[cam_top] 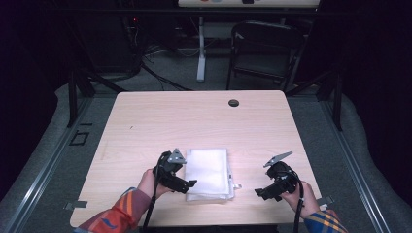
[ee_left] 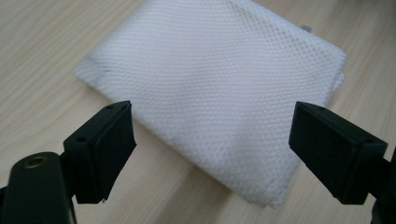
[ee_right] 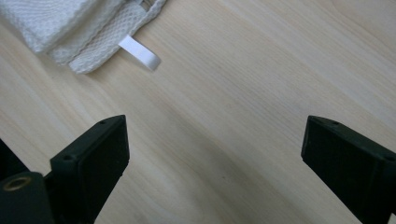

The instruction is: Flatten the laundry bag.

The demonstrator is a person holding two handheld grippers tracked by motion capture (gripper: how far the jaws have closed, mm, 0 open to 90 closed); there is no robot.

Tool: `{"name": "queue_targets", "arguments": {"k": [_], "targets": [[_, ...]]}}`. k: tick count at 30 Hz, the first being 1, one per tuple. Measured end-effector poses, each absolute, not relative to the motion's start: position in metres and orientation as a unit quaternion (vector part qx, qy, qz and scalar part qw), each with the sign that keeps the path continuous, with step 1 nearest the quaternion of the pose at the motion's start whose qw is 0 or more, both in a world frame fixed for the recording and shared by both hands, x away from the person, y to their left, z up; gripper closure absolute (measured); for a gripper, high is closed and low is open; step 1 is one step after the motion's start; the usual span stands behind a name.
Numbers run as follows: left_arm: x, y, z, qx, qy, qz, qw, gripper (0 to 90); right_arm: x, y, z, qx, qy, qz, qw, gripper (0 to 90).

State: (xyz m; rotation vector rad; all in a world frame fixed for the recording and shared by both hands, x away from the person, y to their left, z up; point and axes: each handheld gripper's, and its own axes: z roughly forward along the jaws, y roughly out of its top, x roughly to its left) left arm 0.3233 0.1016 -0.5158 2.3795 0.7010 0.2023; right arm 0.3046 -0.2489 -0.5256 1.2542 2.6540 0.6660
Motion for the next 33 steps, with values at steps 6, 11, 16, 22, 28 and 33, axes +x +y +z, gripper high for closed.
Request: {"name": "queue_targets", "arguments": {"k": [6, 11, 16, 22, 28, 33], "targets": [[0.321, 0.086, -0.521, 0.917, 0.237, 0.065, 0.313, 15.6, 0.302, -0.244, -0.523, 0.399, 0.886, 0.227, 0.072, 8.4], [0.321, 0.080, -0.528, 0.925, 0.228, 0.054, 0.299, 17.8, 0.306, -0.242, -0.527, 0.402, 0.884, 0.231, 0.066, 9.6], [0.318, 0.074, -0.533, 0.930, 0.218, 0.038, 0.293, 19.3, 0.306, -0.242, -0.527, 0.398, 0.887, 0.228, 0.060, 10.3], [0.318, 0.071, -0.540, 0.937, 0.215, 0.038, 0.273, 20.4, 0.307, -0.241, -0.529, 0.397, 0.888, 0.225, 0.057, 11.4], [0.315, 0.069, -0.543, 0.942, 0.204, 0.049, 0.260, 20.6, 0.307, -0.238, -0.529, 0.400, 0.887, 0.222, 0.055, 12.5], [0.313, 0.066, -0.548, 0.947, 0.196, 0.065, 0.245, 22.5, 0.308, -0.235, -0.532, 0.396, 0.890, 0.218, 0.053, 13.1]]}}
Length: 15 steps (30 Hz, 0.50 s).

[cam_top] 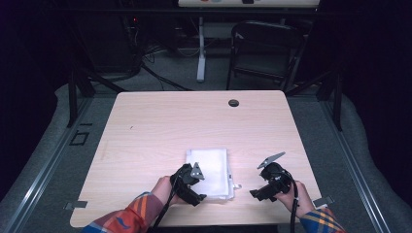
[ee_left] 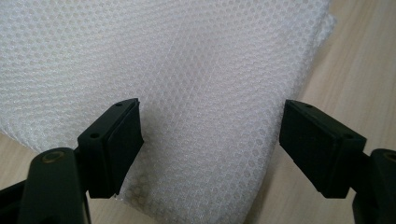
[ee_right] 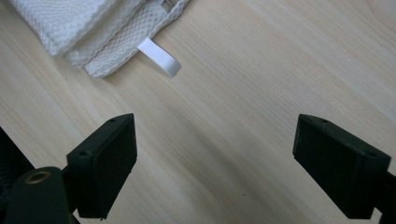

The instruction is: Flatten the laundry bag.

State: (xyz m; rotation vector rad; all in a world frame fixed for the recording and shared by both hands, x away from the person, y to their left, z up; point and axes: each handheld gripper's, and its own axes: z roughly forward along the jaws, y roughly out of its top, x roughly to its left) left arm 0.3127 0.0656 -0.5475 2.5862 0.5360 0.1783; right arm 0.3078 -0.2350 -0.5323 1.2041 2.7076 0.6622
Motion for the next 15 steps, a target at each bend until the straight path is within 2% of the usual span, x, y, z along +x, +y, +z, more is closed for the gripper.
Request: {"name": "queue_targets", "arguments": {"k": [15], "targets": [[0.3139, 0.0686, -0.5485, 0.944, 0.203, 0.080, 0.247, 54.3, 0.3079, -0.2313, -0.5345, 0.395, 0.892, 0.213, 0.052, 14.1]]}}
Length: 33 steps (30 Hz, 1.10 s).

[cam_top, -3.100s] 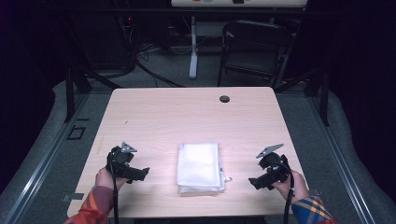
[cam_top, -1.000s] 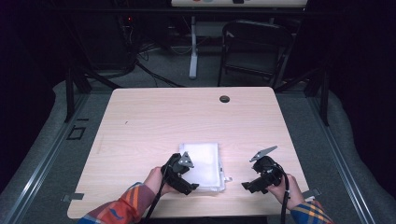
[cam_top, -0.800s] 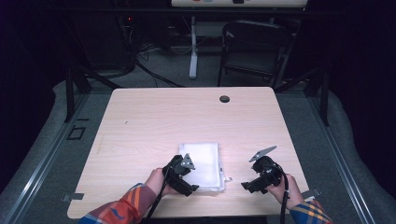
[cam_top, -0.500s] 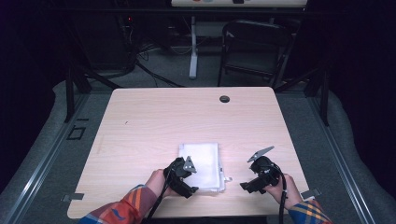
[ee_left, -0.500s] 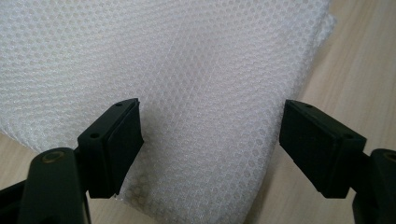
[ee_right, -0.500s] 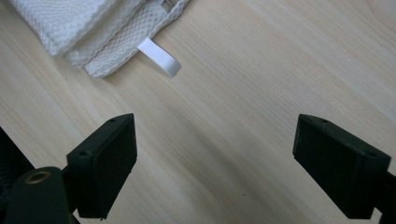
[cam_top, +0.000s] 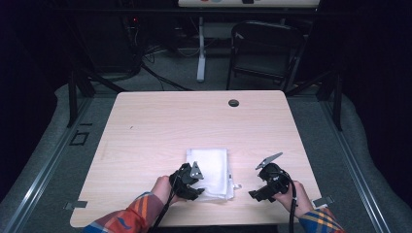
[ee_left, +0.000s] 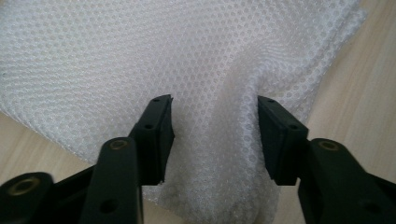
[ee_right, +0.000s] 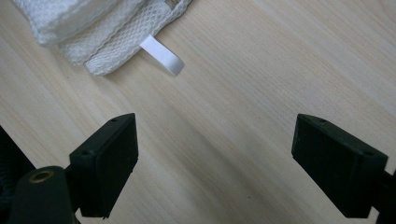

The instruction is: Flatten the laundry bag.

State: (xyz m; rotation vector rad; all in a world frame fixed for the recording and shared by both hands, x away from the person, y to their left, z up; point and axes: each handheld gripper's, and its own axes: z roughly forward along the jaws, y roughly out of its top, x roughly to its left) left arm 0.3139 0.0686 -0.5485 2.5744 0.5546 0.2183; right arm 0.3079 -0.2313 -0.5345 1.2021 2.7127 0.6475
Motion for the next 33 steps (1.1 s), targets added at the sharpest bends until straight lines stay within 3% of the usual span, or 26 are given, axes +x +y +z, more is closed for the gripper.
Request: {"name": "queue_targets", "arguments": {"k": [7, 8, 14, 20, 25, 26, 27, 30, 33], "targets": [[0.318, 0.070, -0.547, 0.941, 0.211, 0.076, 0.252, 68.5, 0.308, -0.229, -0.535, 0.391, 0.894, 0.215, 0.047, 14.8], [0.318, 0.070, -0.547, 0.941, 0.211, 0.076, 0.252, 77.1, 0.308, -0.229, -0.535, 0.391, 0.894, 0.215, 0.047, 14.8], [0.320, 0.068, -0.549, 0.943, 0.213, 0.083, 0.242, 79.5, 0.308, -0.225, -0.534, 0.385, 0.896, 0.214, 0.049, 21.1], [0.322, 0.070, -0.546, 0.937, 0.229, 0.069, 0.254, 83.5, 0.306, -0.212, -0.533, 0.367, 0.903, 0.217, 0.055, 38.4], [0.324, 0.072, -0.543, 0.934, 0.237, 0.061, 0.261, 83.7, 0.303, -0.200, -0.530, 0.347, 0.904, 0.242, 0.056, 67.3], [0.324, 0.072, -0.543, 0.933, 0.239, 0.060, 0.262, 83.8, 0.303, -0.195, -0.528, 0.333, 0.908, 0.249, 0.051, 76.5], [0.324, 0.073, -0.543, 0.932, 0.240, 0.058, 0.264, 83.8, 0.303, -0.195, -0.528, 0.333, 0.908, 0.249, 0.051, 76.5], [0.325, 0.074, -0.541, 0.930, 0.244, 0.053, 0.271, 83.8, 0.302, -0.182, -0.531, 0.315, 0.914, 0.252, 0.038, 87.6], [0.325, 0.075, -0.540, 0.928, 0.248, 0.050, 0.275, 83.8, 0.302, -0.175, -0.533, 0.308, 0.917, 0.252, 0.032, 89.3]]}}
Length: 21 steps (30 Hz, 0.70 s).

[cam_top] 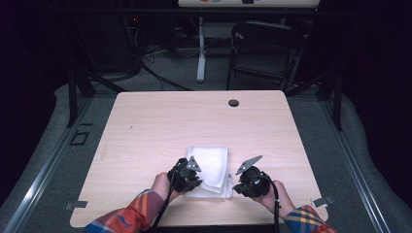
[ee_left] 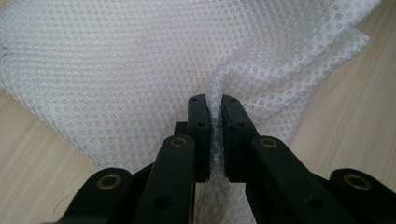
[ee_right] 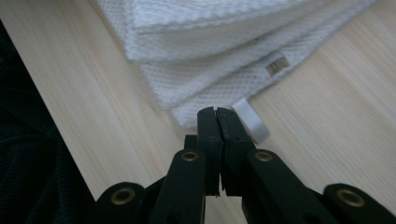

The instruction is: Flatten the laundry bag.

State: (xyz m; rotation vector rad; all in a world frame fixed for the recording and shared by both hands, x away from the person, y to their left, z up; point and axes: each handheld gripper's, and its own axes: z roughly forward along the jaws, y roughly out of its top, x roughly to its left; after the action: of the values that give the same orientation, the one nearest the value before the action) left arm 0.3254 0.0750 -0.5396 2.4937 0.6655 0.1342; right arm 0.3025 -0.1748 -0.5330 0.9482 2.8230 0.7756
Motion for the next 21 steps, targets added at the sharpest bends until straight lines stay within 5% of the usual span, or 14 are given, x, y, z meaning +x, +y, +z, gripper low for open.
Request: {"name": "queue_targets", "arguments": {"k": [13, 17, 21], "targets": [[0.325, 0.072, -0.544, 0.934, 0.237, 0.034, 0.266, 78.4, 0.311, -0.137, -0.547, 0.285, 0.925, 0.252, 0.023, 90.0], [0.323, 0.069, -0.545, 0.940, 0.220, 0.021, 0.261, 56.6, 0.316, -0.132, -0.552, 0.293, 0.922, 0.252, 0.027, 90.0], [0.319, 0.063, -0.546, 0.948, 0.198, 0.022, 0.249, 45.7, 0.319, -0.130, -0.554, 0.306, 0.916, 0.261, 0.019, 90.0]]}}
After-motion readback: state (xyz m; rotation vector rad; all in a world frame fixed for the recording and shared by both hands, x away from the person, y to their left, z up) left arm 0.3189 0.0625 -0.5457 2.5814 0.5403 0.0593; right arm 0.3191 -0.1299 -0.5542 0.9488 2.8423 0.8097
